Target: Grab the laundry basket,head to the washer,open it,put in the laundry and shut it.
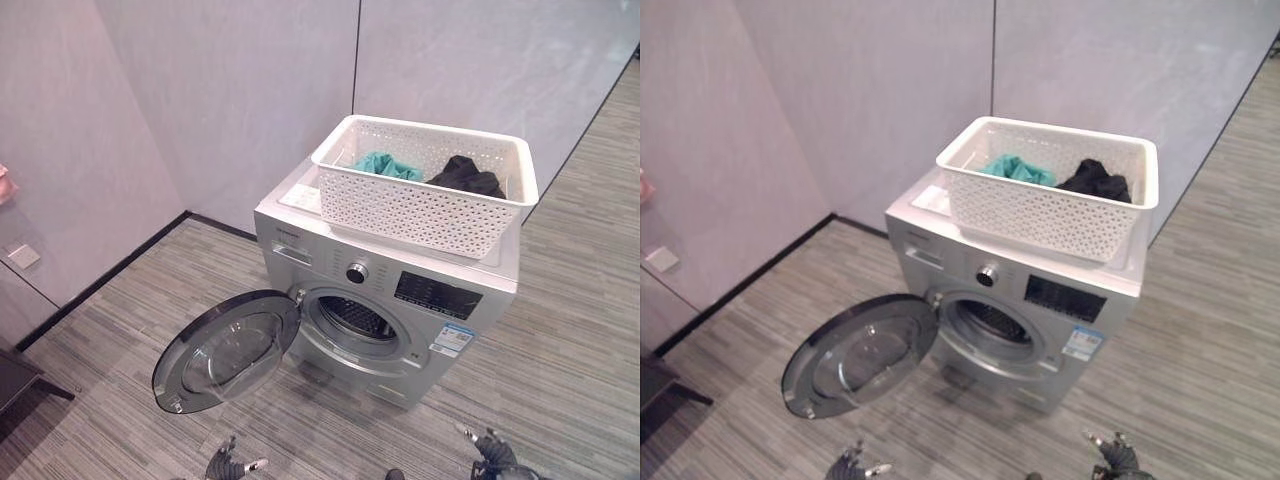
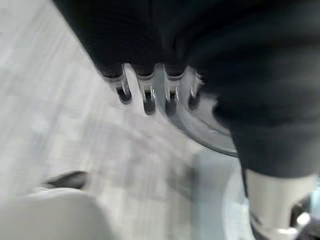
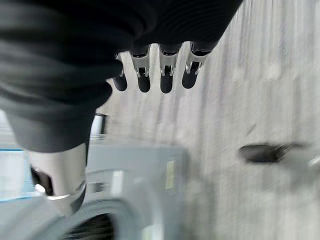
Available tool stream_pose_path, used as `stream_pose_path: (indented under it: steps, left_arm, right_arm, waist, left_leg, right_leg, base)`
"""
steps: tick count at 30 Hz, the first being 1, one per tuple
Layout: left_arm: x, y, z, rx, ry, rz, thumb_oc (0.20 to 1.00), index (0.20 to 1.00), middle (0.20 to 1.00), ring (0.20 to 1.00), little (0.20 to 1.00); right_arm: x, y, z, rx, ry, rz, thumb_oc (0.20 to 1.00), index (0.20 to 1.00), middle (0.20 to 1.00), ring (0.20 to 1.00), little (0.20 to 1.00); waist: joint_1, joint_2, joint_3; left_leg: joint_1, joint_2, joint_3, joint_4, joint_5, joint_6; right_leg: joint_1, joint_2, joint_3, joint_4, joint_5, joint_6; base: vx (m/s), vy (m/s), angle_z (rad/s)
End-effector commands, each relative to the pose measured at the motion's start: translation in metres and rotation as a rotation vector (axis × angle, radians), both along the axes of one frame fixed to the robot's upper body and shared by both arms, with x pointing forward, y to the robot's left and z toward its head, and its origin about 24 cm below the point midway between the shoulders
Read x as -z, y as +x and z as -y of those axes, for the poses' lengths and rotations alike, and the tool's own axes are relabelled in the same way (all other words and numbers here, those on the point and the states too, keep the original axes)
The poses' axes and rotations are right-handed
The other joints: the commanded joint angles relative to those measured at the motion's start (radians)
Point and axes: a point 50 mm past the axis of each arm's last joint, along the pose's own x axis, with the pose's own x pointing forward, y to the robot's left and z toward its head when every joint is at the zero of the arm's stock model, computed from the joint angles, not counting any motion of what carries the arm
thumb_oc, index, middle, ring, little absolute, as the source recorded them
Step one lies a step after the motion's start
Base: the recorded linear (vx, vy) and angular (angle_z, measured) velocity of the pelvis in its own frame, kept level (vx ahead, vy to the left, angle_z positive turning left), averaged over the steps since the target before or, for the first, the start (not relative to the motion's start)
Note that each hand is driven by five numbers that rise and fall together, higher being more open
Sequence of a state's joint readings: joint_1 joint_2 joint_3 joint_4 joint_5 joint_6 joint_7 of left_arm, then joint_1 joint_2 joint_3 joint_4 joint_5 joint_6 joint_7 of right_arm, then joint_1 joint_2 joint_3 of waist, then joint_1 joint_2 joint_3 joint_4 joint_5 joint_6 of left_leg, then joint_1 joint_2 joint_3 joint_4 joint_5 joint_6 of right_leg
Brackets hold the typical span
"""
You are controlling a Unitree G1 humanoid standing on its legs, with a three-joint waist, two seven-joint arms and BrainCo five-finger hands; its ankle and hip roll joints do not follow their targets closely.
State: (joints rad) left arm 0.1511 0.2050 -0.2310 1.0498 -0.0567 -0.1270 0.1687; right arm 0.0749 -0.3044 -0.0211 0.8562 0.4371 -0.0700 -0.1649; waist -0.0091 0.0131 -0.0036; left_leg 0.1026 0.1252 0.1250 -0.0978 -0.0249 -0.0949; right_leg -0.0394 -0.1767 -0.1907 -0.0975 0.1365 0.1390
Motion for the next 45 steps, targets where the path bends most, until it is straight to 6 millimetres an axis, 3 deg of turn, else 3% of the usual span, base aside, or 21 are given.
stream_pose_path:
  steps: [1, 2, 4, 8, 9, 12, 13, 14, 17, 18, 19, 20, 22, 25, 26, 29, 31, 33, 36, 39, 45]
  left_arm:
    - [-0.002, 0.017, -0.004, -0.02, 0.028, 0.037, 1.0, 1.0, 1.0, 1.0, 1.0]
    - [-0.002, 0.018, -0.004, -0.019, 0.027, 0.037, 1.0, 1.0, 1.0, 1.0, 1.0]
    - [0.005, 0.002, -0.005, -0.089, 0.013, -0.044, 1.0, 1.0, 1.0, 1.0, 1.0]
    - [0.008, -0.005, -0.008, -0.105, 0.024, -0.094, 1.0, 1.0, 1.0, 1.0, 1.0]
    - [0.008, -0.008, -0.012, -0.144, 0.024, -0.113, 1.0, 1.0, 1.0, 1.0, 1.0]
    - [0.007, -0.009, -0.018, -0.158, 0.046, -0.111, 1.0, 1.0, 1.0, 1.0, 1.0]
    - [0.007, -0.009, -0.018, -0.158, 0.046, -0.111, 1.0, 1.0, 1.0, 1.0, 1.0]
    - [0.006, -0.011, -0.023, -0.154, 0.067, -0.121, 1.0, 1.0, 1.0, 1.0, 1.0]
    - [0.005, -0.011, -0.027, -0.121, 0.094, -0.121, 1.0, 1.0, 1.0, 1.0, 1.0]
    - [0.005, -0.011, -0.027, -0.121, 0.094, -0.121, 1.0, 1.0, 1.0, 1.0, 1.0]
    - [0.005, -0.01, -0.029, -0.085, 0.109, -0.126, 1.0, 1.0, 1.0, 1.0, 1.0]
    - [0.005, -0.01, -0.029, -0.085, 0.109, -0.125, 1.0, 1.0, 1.0, 1.0, 1.0]
    - [0.004, -0.01, -0.032, -0.018, 0.129, -0.138, 1.0, 1.0, 1.0, 1.0, 1.0]
    - [0.003, -0.007, -0.035, 0.014, 0.141, -0.144, 1.0, 1.0, 1.0, 1.0, 1.0]
    - [0.002, -0.006, -0.037, 0.031, 0.142, -0.145, 1.0, 1.0, 1.0, 1.0, 1.0]
    - [0.001, -0.007, -0.04, 0.034, 0.148, -0.151, 1.0, 1.0, 1.0, 1.0, 1.0]
    - [0.001, -0.006, -0.041, 0.043, 0.147, -0.154, 1.0, 1.0, 1.0, 1.0, 1.0]
    - [0.0, -0.007, -0.044, 0.014, 0.14, -0.148, 1.0, 1.0, 1.0, 1.0, 1.0]
    - [0.0, -0.008, -0.045, -0.016, 0.127, -0.146, 1.0, 1.0, 1.0, 1.0, 1.0]
    - [0.0, -0.004, -0.045, 0.004, 0.126, -0.145, 1.0, 1.0, 1.0, 1.0, 1.0]
    - [0.002, -0.006, -0.04, -0.031, 0.097, -0.16, 1.0, 1.0, 1.0, 1.0, 1.0]
  right_arm:
    - [-0.054, 0.051, 0.023, 0.089, -0.125, 0.34, 1.0, 1.0, 1.0, 1.0, 1.0]
    - [-0.054, 0.051, 0.022, 0.089, -0.125, 0.339, 1.0, 1.0, 1.0, 1.0, 1.0]
    - [-0.09, 0.066, 0.035, 0.118, -0.201, 0.503, 1.0, 1.0, 1.0, 1.0, 1.0]
    - [-0.125, 0.082, 0.041, 0.152, -0.227, 0.676, 1.0, 1.0, 1.0, 1.0, 1.0]
    - [-0.159, 0.09, 0.041, 0.145, -0.288, 0.822, 1.0, 1.0, 1.0, 1.0, 1.0]
    - [-0.2, 0.093, 0.045, 0.167, -0.405, 0.973, 1.0, 1.0, 1.0, 1.0, 1.0]
    - [-0.2, 0.093, 0.045, 0.168, -0.406, 0.972, 1.0, 1.0, 1.0, 1.0, 1.0]
    - [-0.227, 0.097, 0.045, 0.166, -0.499, 1.056, 1.0, 1.0, 1.0, 1.0, 1.0]
    - [-0.266, 0.102, 0.04, 0.153, -0.603, 1.196, 1.0, 1.0, 1.0, 1.0, 1.0]
    - [-0.266, 0.102, 0.04, 0.153, -0.603, 1.196, 1.0, 1.0, 1.0, 1.0, 1.0]
    - [-0.296, 0.106, 0.027, 0.118, -0.663, 1.32, 1.0, 1.0, 1.0, 1.0, 1.0]
    - [-0.296, 0.106, 0.027, 0.119, -0.664, 1.32, 1.0, 1.0, 1.0, 1.0, 1.0]
    - [-0.324, 0.103, 0.021, 0.084, -0.74, 1.418, 1.0, 1.0, 1.0, 1.0, 1.0]
    - [-0.335, 0.102, 0.023, 0.061, -0.768, 1.449, 1.0, 1.0, 1.0, 1.0, 1.0]
    - [-0.352, 0.109, 0.023, 0.01, -0.793, 1.482, 1.0, 1.0, 1.0, 1.0, 1.0]
    - [-0.37, 0.117, 0.021, -0.063, -0.872, 1.479, 1.0, 1.0, 1.0, 1.0, 1.0]
    - [-0.381, 0.129, 0.024, -0.124, -0.907, 1.439, 1.0, 1.0, 1.0, 1.0, 1.0]
    - [-0.4, 0.16, 0.025, -0.264, -0.877, 1.342, 1.0, 1.0, 1.0, 1.0, 1.0]
    - [-0.41, 0.173, 0.018, -0.385, -0.922, 1.274, 1.0, 1.0, 1.0, 1.0, 1.0]
    - [-0.414, 0.173, 0.029, -0.452, -0.957, 1.188, 1.0, 1.0, 1.0, 1.0, 1.0]
    - [-0.423, 0.156, 0.039, -0.622, -1.125, 1.01, 1.0, 1.0, 1.0, 1.0, 1.0]
  waist:
    - [0.0, -0.05, 0.018]
    - [0.0, -0.05, 0.018]
    - [-0.005, -0.052, 0.013]
    - [-0.004, -0.056, 0.011]
    - [-0.001, -0.06, 0.008]
    - [0.014, -0.064, 0.005]
    - [0.015, -0.064, 0.006]
    - [0.027, -0.071, 0.004]
    - [0.047, -0.077, 0.013]
    - [0.048, -0.077, 0.013]
    - [0.062, -0.079, 0.022]
    - [0.063, -0.08, 0.022]
    - [0.078, -0.085, 0.029]
    - [0.079, -0.089, 0.044]
    - [0.08, -0.082, 0.065]
    - [0.087, -0.076, 0.078]
    - [0.094, -0.078, 0.082]
    - [0.085, -0.099, 0.095]
    - [0.073, -0.121, 0.095]
    - [0.054, -0.141, 0.08]
    - [0.003, -0.142, 0.044]
  left_leg:
    - [0.0, -0.056, -0.001, 0.01, -0.054, 0.054]
    - [0.001, -0.056, 0.0, 0.01, -0.054, 0.054]
    - [0.011, -0.061, 0.003, 0.01, -0.061, 0.058]
    - [0.021, -0.067, 0.003, 0.01, -0.069, 0.063]
    - [0.027, -0.074, 0.002, 0.01, -0.073, 0.068]
    - [0.038, -0.09, 0.001, 0.01, -0.084, 0.079]
    - [0.039, -0.09, 0.001, 0.01, -0.084, 0.08]
    - [0.044, -0.102, 0.004, 0.016, -0.091, 0.086]
    - [0.047, -0.127, 0.01, 0.05, -0.119, 0.106]
    - [0.047, -0.127, 0.011, 0.052, -0.12, 0.106]
    - [0.049, -0.143, 0.007, 0.076, -0.14, 0.122]
    - [0.047, -0.144, 0.008, 0.078, -0.141, 0.123]
    - [0.043, -0.157, -0.018, 0.096, -0.149, 0.14]
    - [0.034, -0.16, -0.051, 0.111, -0.15, 0.152]
    - [0.024, -0.161, -0.092, 0.13, -0.149, 0.17]
    - [0.024, -0.167, -0.112, 0.138, -0.153, 0.18]
    - [0.028, -0.174, -0.13, 0.129, -0.153, 0.177]
    - [0.042, -0.181, -0.169, 0.122, -0.166, 0.152]
    - [0.061, -0.182, -0.192, 0.13, -0.189, 0.136]
    - [0.078, -0.166, -0.266, 0.12, -0.189, 0.104]
    - [0.111, -0.079, -0.31, 0.126, -0.176, 0.051]
  right_leg:
    - [0.031, -0.06, 0.03, 0.013, -0.046, 0.055]
    - [0.031, -0.06, 0.031, 0.013, -0.047, 0.055]
    - [0.032, -0.065, 0.034, 0.016, -0.045, 0.057]
    - [0.036, -0.07, 0.04, 0.018, -0.044, 0.06]
    - [0.04, -0.077, 0.037, 0.02, -0.043, 0.063]
    - [0.05, -0.095, 0.029, 0.021, -0.039, 0.072]
    - [0.05, -0.096, 0.029, 0.021, -0.039, 0.073]
    - [0.052, -0.11, 0.024, 0.027, -0.034, 0.079]
    - [0.038, -0.139, 0.031, 0.061, -0.031, 0.091]
    - [0.037, -0.139, 0.033, 0.062, -0.031, 0.091]
    - [0.025, -0.155, 0.038, 0.1, -0.034, 0.093]
    - [0.022, -0.157, 0.041, 0.104, -0.036, 0.094]
    - [-0.005, -0.171, 0.039, 0.202, -0.053, 0.09]
    - [-0.033, -0.154, 0.053, 0.31, -0.071, 0.078]
    - [-0.09, -0.105, 0.096, 0.439, -0.091, 0.058]
    - [-0.129, -0.075, 0.106, 0.495, -0.098, 0.048]
    - [-0.14, -0.063, 0.099, 0.435, -0.1, 0.045]
    - [-0.162, -0.041, 0.174, 0.221, -0.044, 0.061]
    - [-0.17, -0.011, 0.209, 0.139, -0.001, 0.066]
    - [-0.158, 0.03, 0.266, 0.17, -0.019, 0.054]
    - [-0.138, 0.089, 0.177, 0.228, -0.091, 0.008]
  base:
    - [0.0, 0.026, -0.1]
    - [0.02, 0.035, -0.18]
    - [0.02, 0.034, -0.16]
    - [0.02, 0.041, -0.02]
    - [0.03, 0.057, 0.01]
    - [0.04, 0.07, 0.0]
    - [0.04, 0.078, 0.0]
    - [0.03, 0.103, 0.01]
    - [0.02, 0.125, -0.01]
    - [0.0, 0.159, -0.06]
    - [0.0, 0.116, -0.15]
    - [0.0, 0.154, -0.19]
    - [0.0, 0.149, -0.07]
    - [-0.02, 0.101, 0.19]
    - [-0.03, 0.148, 0.37]
    - [0.02, 0.076, 0.54]
    - [0.08, -0.019, 0.24]
    - [0.16, -0.076, 0.48]
    - [0.2, -0.105, 0.58]
    - [0.21, -0.157, 0.41]
    - [0.21, -0.211, 0.58]
